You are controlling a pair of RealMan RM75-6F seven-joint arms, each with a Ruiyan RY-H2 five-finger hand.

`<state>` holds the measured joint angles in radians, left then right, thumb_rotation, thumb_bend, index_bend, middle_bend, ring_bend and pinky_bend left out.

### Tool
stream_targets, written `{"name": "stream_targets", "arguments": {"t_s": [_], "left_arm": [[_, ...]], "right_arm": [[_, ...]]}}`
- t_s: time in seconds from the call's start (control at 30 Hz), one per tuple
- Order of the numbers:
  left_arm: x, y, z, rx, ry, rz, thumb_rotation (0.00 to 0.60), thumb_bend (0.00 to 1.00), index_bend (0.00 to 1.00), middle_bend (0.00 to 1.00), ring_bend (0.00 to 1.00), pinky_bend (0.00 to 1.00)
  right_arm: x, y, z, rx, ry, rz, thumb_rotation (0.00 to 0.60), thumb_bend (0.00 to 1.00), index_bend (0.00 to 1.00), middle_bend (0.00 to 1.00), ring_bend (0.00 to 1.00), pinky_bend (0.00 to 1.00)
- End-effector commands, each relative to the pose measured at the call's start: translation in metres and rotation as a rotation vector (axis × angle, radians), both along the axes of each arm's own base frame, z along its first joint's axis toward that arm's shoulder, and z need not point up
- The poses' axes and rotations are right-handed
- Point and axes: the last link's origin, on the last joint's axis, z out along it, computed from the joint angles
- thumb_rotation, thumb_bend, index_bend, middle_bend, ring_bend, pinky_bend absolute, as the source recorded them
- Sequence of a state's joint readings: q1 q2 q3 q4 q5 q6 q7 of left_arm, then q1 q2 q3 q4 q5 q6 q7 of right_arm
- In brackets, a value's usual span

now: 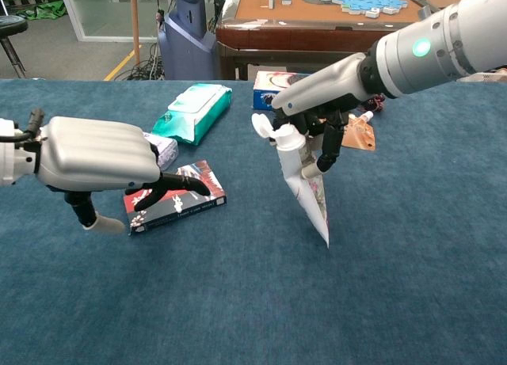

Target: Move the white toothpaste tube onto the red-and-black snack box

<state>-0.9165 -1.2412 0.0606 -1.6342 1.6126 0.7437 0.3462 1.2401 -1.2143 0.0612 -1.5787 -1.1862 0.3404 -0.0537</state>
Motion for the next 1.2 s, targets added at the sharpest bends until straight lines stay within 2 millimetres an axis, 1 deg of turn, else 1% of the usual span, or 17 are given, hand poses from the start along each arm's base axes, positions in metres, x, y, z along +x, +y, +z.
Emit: {"name": "stream_targets", "arguments": {"t_s": [0.03, 0.13, 0.17, 0.23, 0.3, 0.37, 0.4, 0.43, 0.47, 0.57, 0.67, 0.77, 0.87, 0.93, 1.03, 1.13, 1.2], "left_arm": [[-0.001, 0.000, 0.004, 0.007, -0.009, 0.013, 0.600, 0.25, 0.04, 0.51, 0.50, 0.32], [-0.002, -0.003, 0.005, 0.006, -0.011, 0.015, 0.600, 0.26, 0.04, 0.52, 0.50, 0.32], [-0.003, -0.004, 0.006, 0.005, -0.009, 0.015, 0.600, 0.26, 0.04, 0.52, 0.50, 0.32], [-0.005, -0.006, 0.007, 0.004, -0.005, 0.015, 0.600, 0.25, 0.04, 0.52, 0.50, 0.32], [-0.007, -0.007, 0.008, 0.005, -0.003, 0.018, 0.600, 0.25, 0.04, 0.51, 0.50, 0.32], [-0.009, -0.007, 0.009, 0.008, -0.001, 0.025, 0.600, 0.25, 0.04, 0.51, 0.50, 0.32], [-0.010, -0.007, 0.010, 0.009, 0.000, 0.027, 0.600, 0.25, 0.04, 0.51, 0.50, 0.32], [-0.011, -0.007, 0.010, 0.012, 0.001, 0.028, 0.600, 0.25, 0.04, 0.51, 0.50, 0.32], [-0.011, -0.007, 0.011, 0.014, 0.002, 0.029, 0.600, 0.25, 0.04, 0.51, 0.50, 0.32], [-0.013, -0.007, 0.013, 0.020, 0.005, 0.031, 0.600, 0.25, 0.04, 0.51, 0.50, 0.32], [-0.014, -0.007, 0.014, 0.025, 0.006, 0.032, 0.600, 0.25, 0.04, 0.51, 0.50, 0.32], [-0.014, -0.007, 0.015, 0.028, 0.008, 0.036, 0.600, 0.25, 0.04, 0.51, 0.50, 0.32], [-0.016, -0.007, 0.017, 0.035, 0.009, 0.041, 0.600, 0.25, 0.04, 0.51, 0.49, 0.32], [-0.016, -0.006, 0.019, 0.041, 0.007, 0.049, 0.600, 0.25, 0.04, 0.51, 0.49, 0.32], [-0.019, -0.004, 0.024, 0.062, 0.001, 0.070, 0.600, 0.25, 0.04, 0.51, 0.49, 0.32], [-0.026, 0.001, 0.034, 0.104, -0.026, 0.120, 0.600, 0.25, 0.04, 0.51, 0.49, 0.32], [-0.034, 0.005, 0.044, 0.145, -0.056, 0.173, 0.600, 0.25, 0.04, 0.50, 0.49, 0.32]], "right_arm": [[0.005, -0.002, -0.005, -0.014, -0.020, 0.001, 0.600, 1.00, 1.00, 0.87, 0.89, 0.61], [0.005, -0.002, -0.012, -0.017, -0.018, -0.001, 0.600, 1.00, 1.00, 0.84, 0.85, 0.61], [0.004, -0.003, -0.015, -0.019, -0.011, 0.000, 0.600, 0.97, 1.00, 0.83, 0.83, 0.61], [0.004, -0.003, -0.018, -0.022, -0.006, -0.004, 0.600, 0.87, 0.97, 0.81, 0.79, 0.61], [0.005, -0.004, -0.021, -0.036, -0.003, -0.004, 0.600, 0.74, 0.91, 0.78, 0.76, 0.61], [0.006, -0.005, -0.024, -0.056, -0.011, -0.011, 0.600, 0.59, 0.83, 0.74, 0.72, 0.60], [0.007, -0.006, -0.025, -0.067, -0.009, -0.008, 0.600, 0.56, 0.81, 0.73, 0.71, 0.60], [0.008, -0.006, -0.026, -0.081, -0.006, -0.005, 0.600, 0.49, 0.74, 0.70, 0.68, 0.59], [0.008, -0.006, -0.027, -0.090, -0.004, -0.005, 0.600, 0.41, 0.65, 0.65, 0.65, 0.59], [0.012, -0.004, -0.028, -0.119, -0.008, -0.011, 0.600, 0.19, 0.41, 0.53, 0.57, 0.57], [0.015, -0.002, -0.030, -0.139, -0.015, -0.021, 0.600, 0.07, 0.24, 0.43, 0.50, 0.55], [0.016, -0.001, -0.030, -0.161, -0.019, -0.027, 0.600, 0.02, 0.12, 0.34, 0.44, 0.53], [0.018, 0.000, -0.025, -0.184, -0.030, -0.033, 0.600, 0.00, 0.03, 0.26, 0.38, 0.49], [0.018, 0.000, -0.019, -0.204, -0.039, -0.035, 0.600, 0.00, 0.01, 0.23, 0.36, 0.49], [0.016, -0.001, -0.002, -0.245, -0.056, -0.049, 0.600, 0.00, 0.01, 0.21, 0.34, 0.48], [0.005, -0.001, 0.022, -0.312, -0.076, -0.080, 0.600, 0.00, 0.01, 0.21, 0.34, 0.48], [-0.007, 0.000, 0.040, -0.363, -0.091, -0.110, 0.600, 0.00, 0.01, 0.21, 0.34, 0.48]]}}
